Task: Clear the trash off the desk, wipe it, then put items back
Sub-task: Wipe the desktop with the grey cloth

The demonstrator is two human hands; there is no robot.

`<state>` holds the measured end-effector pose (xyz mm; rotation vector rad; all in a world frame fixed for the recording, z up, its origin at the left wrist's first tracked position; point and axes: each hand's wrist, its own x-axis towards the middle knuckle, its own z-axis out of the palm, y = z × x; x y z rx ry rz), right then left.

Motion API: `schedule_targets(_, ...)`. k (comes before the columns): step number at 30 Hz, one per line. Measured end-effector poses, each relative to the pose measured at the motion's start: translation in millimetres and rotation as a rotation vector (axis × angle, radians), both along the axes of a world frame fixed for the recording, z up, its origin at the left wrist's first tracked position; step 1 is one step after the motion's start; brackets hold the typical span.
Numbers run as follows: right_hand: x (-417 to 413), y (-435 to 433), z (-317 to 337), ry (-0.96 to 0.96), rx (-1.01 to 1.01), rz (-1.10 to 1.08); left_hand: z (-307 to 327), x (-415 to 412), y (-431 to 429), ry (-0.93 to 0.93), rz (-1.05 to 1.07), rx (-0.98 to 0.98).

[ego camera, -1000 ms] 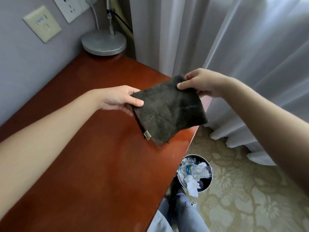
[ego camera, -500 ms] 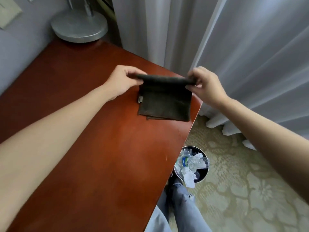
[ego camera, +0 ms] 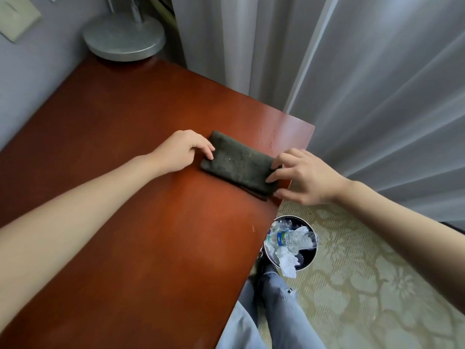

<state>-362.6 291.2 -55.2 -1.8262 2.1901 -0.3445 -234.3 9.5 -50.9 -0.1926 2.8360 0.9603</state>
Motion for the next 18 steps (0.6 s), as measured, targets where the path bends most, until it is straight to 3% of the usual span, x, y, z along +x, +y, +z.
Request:
schedule_targets(3,6,-12,3,-0.163,-0.060,-0.201,4,-7,14,0.037,0.039,-0.071)
schedule_targets(5,9,-21,1,-0.237,-0.044,-0.336,3,-11,23,-0.044,-0.059,-0.124)
schedule_targets(8,14,-22,-6,-0.232,0.083,-0.337,-2,-12,31,-0.213,-0.217,-0.318)
schedule_targets(11,17,-15,-7,-0.238,0.079,-0.358,-5,-9,40,-0.156,-0.212,-0.332)
schedule_targets(14,22,-13,-5,-0.168,0.099,-0.361,-5,-3,44,-0.133,-0.243,-0.361)
schedule_targets(18,34,-14,3,0.103,0.006,-0.235,10,15,43,-0.017,-0.283,-0.409)
